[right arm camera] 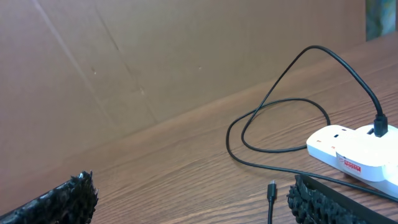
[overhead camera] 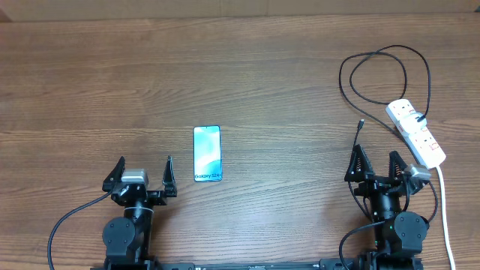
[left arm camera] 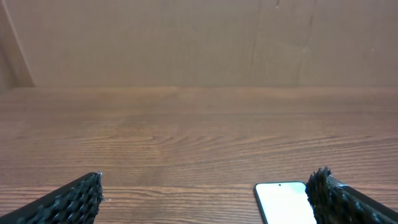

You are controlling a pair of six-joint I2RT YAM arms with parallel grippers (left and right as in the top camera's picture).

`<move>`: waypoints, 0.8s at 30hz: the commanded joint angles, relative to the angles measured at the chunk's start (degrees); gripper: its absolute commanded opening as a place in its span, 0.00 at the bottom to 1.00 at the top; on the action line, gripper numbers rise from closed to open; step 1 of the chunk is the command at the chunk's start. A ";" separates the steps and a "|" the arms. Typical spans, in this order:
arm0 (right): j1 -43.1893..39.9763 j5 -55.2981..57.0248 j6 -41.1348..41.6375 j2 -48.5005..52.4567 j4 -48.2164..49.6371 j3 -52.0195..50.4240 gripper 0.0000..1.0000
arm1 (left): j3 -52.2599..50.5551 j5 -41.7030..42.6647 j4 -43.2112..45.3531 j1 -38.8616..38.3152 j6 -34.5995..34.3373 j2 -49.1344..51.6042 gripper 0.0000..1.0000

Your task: Plug charger to phone and switch on socket

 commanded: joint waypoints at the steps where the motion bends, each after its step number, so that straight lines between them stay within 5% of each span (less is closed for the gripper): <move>1: -0.17 0.26 -0.63 -0.61 0.37 -0.61 1.00 | 0.33 2.67 0.52 0.39 -0.28 -0.57 1.00; 24: -0.17 0.26 -0.63 -0.61 0.37 -0.61 1.00 | 24.02 4.92 -15.87 0.39 -2.12 3.89 1.00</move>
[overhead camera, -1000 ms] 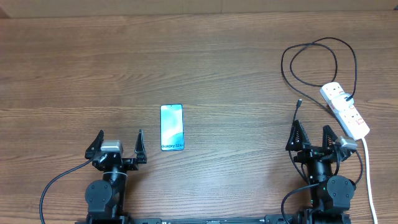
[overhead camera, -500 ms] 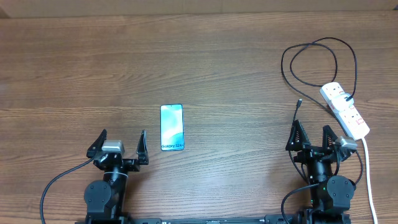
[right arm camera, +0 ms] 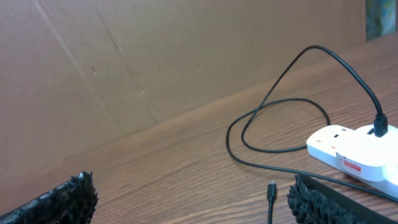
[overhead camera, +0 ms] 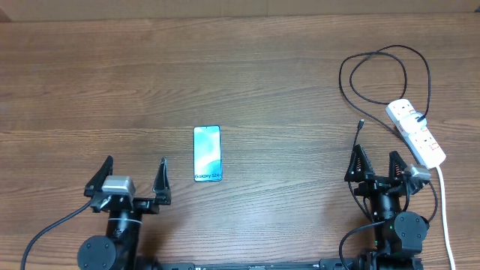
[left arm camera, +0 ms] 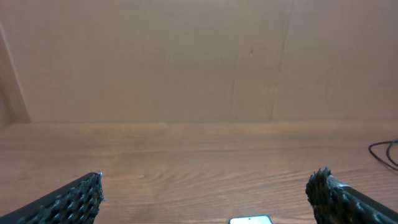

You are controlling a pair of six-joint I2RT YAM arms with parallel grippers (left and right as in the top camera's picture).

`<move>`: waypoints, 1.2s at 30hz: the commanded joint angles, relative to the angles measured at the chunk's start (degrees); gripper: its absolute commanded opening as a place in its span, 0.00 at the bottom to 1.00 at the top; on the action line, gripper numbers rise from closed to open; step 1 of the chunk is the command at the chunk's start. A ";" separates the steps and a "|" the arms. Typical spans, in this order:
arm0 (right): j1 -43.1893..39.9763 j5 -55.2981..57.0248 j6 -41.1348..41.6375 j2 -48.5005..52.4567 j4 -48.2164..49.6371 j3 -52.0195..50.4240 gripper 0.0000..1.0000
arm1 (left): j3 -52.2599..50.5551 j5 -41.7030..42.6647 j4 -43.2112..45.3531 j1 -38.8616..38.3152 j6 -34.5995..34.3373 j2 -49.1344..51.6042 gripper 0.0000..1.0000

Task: Plug charger to phone and switch on socket
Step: 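Move the left gripper forward over the smartphone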

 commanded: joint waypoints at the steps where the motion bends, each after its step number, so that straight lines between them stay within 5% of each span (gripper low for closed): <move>1: -0.17 0.24 -0.63 -0.61 0.37 -0.61 1.00 | 5.60 2.05 -1.42 0.39 -0.55 4.48 1.00; 12: -0.17 0.24 -0.66 -0.61 0.37 -0.61 1.00 | 29.29 12.09 -11.63 0.33 -2.78 31.93 1.00; 26: -0.17 0.24 -0.66 -0.61 0.37 -0.61 1.00 | 63.30 13.44 -42.32 -2.64 -11.10 64.94 1.00; 36: -0.17 0.24 -0.63 -0.61 0.37 -0.61 1.00 | 69.85 -9.14 -52.48 -18.53 -14.27 77.09 1.00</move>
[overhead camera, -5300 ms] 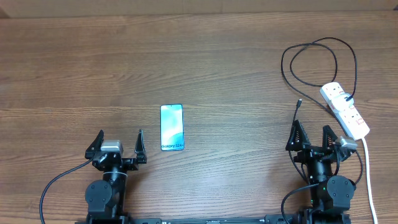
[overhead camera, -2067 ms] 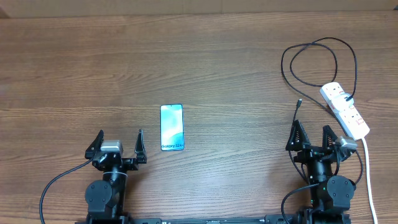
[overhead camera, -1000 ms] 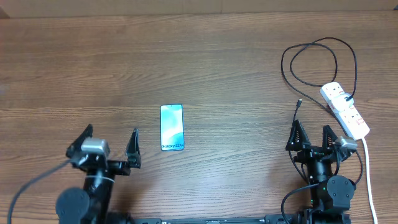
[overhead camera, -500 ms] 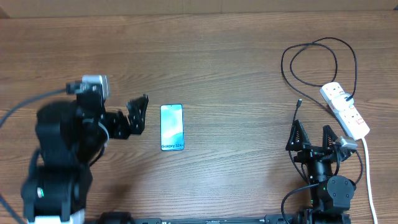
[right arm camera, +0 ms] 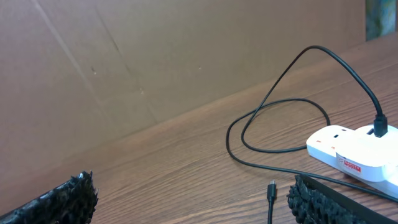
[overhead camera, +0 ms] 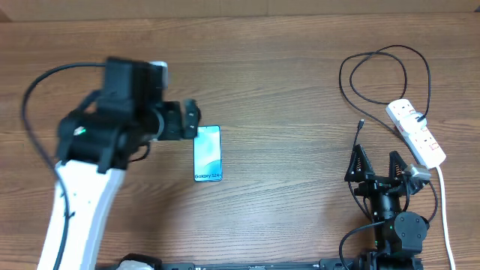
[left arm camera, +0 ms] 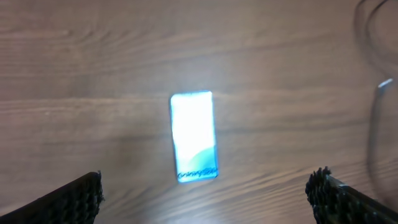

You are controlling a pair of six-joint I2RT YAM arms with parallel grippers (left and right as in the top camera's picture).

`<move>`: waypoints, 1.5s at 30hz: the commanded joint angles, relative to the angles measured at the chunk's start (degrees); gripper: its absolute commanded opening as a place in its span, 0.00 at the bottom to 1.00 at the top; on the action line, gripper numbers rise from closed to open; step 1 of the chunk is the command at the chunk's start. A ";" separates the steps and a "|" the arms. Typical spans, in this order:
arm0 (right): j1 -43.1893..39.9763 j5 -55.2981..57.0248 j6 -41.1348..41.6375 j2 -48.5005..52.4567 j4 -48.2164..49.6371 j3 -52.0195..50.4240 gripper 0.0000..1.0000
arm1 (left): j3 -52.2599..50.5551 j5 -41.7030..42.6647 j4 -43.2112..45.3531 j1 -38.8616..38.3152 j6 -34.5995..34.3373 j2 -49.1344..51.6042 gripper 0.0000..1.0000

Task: Plug charger to phone and switch on socket
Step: 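Move the left gripper forward over the smartphone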

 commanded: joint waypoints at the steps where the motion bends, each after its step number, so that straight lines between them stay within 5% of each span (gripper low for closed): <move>1: -0.13 0.22 -0.68 -0.61 0.35 -0.61 1.00 | 1.70 -8.37 -0.90 -5.29 -1.81 2.97 1.00; 13: -0.13 0.22 -0.66 -0.61 0.35 -0.61 1.00 | 1.68 -3.32 -1.66 -9.77 -1.88 17.49 1.00; 26: -0.13 0.22 -0.68 -0.61 0.35 -0.61 1.00 | 1.68 -3.26 -7.21 -9.70 -17.92 29.68 0.99; 45: -0.13 0.22 -0.66 -0.61 0.35 -0.61 1.00 | -8.07 -5.20 4.11 -6.80 -15.50 31.47 1.00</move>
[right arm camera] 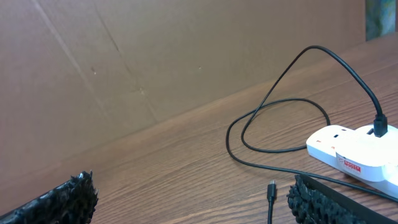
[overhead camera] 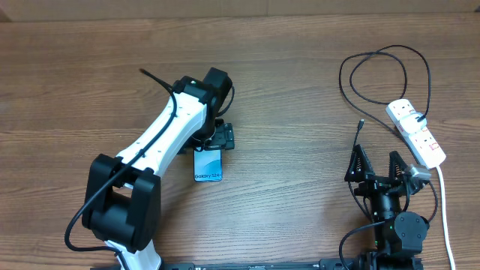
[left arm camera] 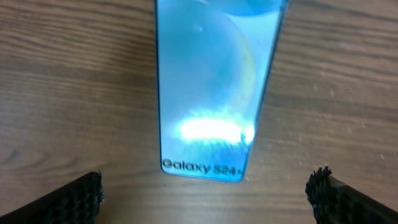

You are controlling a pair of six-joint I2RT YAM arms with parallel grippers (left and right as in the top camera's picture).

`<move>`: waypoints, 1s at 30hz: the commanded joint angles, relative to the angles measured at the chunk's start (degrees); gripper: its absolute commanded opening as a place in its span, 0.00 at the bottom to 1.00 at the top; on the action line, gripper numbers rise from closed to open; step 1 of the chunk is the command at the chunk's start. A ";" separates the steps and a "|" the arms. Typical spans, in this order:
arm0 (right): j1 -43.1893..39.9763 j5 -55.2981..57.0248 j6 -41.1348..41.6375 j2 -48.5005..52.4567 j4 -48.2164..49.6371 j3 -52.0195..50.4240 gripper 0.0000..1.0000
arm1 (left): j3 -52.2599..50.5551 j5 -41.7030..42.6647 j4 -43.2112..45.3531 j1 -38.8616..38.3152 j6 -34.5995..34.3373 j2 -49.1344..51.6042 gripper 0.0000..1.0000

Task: Plug charger to phone and switch on socket
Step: 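Move the left gripper forward over the smartphone, then lower the left gripper and close it on the smartphone's bottom end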

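A blue-screened phone point(overhead camera: 208, 166) marked Galaxy S24+ point(left arm camera: 214, 87) lies flat on the wooden table. My left gripper point(overhead camera: 213, 139) hangs low over its far half, open point(left arm camera: 207, 194), touching nothing. The charger cable's black plug point(overhead camera: 361, 123) lies loose on the table point(right arm camera: 272, 190), just ahead of my right gripper point(overhead camera: 373, 166). That gripper is open point(right arm camera: 193, 200) and empty at the front edge. The white power strip point(overhead camera: 416, 133) sits at the right point(right arm camera: 351, 149) with the charger plugged in.
The black cable point(overhead camera: 375, 67) loops from the strip across the back right of the table point(right arm camera: 280, 106). A white lead point(overhead camera: 445, 202) runs from the strip to the front edge. A cardboard wall point(right arm camera: 155, 56) stands behind the table.
My left gripper was high, beside the phone's far end, with the whole phone small in its view. Now it is low over the phone, still open. The right arm has not moved.
Both grippers rested open at the front edge, the phone ahead of the left one. The left arm then sat further left, then reached out high near the phone's far end, and now hangs close above the phone. Phone, plug and strip lie where they were.
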 commanded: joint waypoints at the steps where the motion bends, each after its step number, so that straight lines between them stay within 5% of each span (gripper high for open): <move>1: -0.13 0.24 -0.63 -0.61 0.33 -0.61 1.00 | -2.34 -0.90 2.10 1.40 1.03 0.61 1.00; 30: -0.13 0.24 -0.66 -0.61 0.33 -0.61 1.00 | -12.17 1.01 17.14 1.46 4.33 0.68 1.00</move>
